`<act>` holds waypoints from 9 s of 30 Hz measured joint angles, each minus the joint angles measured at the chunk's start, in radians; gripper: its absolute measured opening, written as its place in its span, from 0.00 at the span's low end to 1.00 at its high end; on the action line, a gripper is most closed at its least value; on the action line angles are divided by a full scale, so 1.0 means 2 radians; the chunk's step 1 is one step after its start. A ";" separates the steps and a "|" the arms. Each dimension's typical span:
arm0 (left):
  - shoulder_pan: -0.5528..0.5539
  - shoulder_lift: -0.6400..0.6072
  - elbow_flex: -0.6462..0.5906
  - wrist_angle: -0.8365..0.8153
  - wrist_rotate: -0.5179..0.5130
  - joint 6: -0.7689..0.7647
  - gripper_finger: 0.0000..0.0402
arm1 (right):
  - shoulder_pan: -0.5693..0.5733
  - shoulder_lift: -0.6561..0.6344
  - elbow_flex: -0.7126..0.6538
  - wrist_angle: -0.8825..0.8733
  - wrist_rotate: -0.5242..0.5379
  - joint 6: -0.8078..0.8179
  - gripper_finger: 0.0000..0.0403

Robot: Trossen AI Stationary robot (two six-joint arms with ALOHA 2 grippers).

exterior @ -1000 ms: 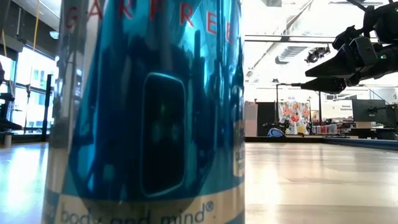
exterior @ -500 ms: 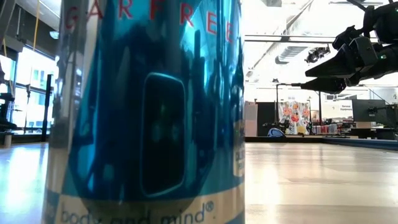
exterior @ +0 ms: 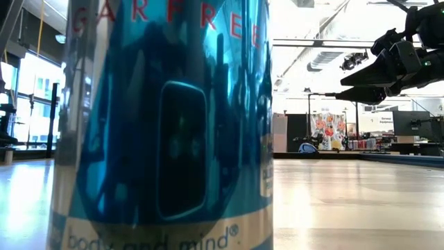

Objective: Place canned beverage on shelf
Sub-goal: Put the top blue soda can on the shelf, then move the white blue soda can to the center of the table

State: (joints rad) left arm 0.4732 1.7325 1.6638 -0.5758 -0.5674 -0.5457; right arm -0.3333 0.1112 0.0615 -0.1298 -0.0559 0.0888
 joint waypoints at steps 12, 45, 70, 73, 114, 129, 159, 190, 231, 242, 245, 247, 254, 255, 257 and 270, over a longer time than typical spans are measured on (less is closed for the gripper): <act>0.002 0.000 0.000 -0.001 0.000 0.004 0.49 | 0.000 0.000 0.000 0.000 0.000 0.000 0.96; -0.026 0.003 0.000 -0.022 -0.054 -0.033 0.49 | 0.000 0.000 0.000 0.000 0.000 0.000 0.96; -0.028 0.007 0.000 -0.040 -0.073 -0.062 0.63 | 0.000 0.000 0.000 0.000 0.000 0.000 0.96; -0.028 0.007 0.000 -0.039 -0.073 -0.062 0.64 | 0.000 0.000 0.000 0.000 0.000 0.000 0.96; -0.200 -0.033 0.001 -0.268 0.062 -0.253 0.73 | 0.000 0.000 0.000 0.000 0.000 0.000 0.96; -0.381 -0.005 0.000 -0.289 0.036 -0.390 0.73 | 0.000 0.000 0.000 0.000 0.000 0.000 0.96; -0.517 0.051 0.000 -0.195 -0.007 -0.446 0.73 | 0.000 0.003 0.000 0.000 0.000 0.000 0.96; -0.608 0.000 0.000 -0.241 -0.203 -0.136 0.73 | 0.000 0.003 0.000 0.000 0.000 0.000 0.96; -0.626 -0.113 -0.377 -0.269 -0.479 -0.617 0.73 | 0.000 0.003 0.000 0.006 0.077 0.348 0.96; -0.530 -0.079 -0.390 0.201 -0.285 -0.115 0.73 | 0.000 0.003 0.000 0.004 0.077 0.348 0.96; -0.509 -0.089 -0.426 0.399 -0.162 0.052 0.73 | 0.000 0.003 0.000 0.004 0.077 0.348 0.96; -0.499 -0.103 -0.444 0.455 -0.091 0.116 0.73 | 0.000 0.004 0.000 0.004 0.077 0.348 0.96; -0.481 -0.192 -0.482 0.443 -0.037 0.205 0.73 | 0.000 0.003 0.000 0.004 0.077 0.348 0.96; -0.479 -0.212 -0.492 0.450 -0.036 0.219 0.73 | 0.000 0.003 0.000 0.004 0.077 0.348 0.96; -0.471 -0.246 -0.516 0.471 -0.037 0.247 0.73 | 0.000 0.003 0.000 0.004 0.077 0.348 0.96; -0.414 -0.455 -0.694 0.557 -0.003 0.314 0.73 | 0.000 0.003 0.000 0.004 0.077 0.348 0.96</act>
State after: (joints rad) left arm -0.3549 0.8220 0.2758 0.5386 -0.5743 0.0826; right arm -0.3332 0.1181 0.0616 -0.1226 0.0978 0.7849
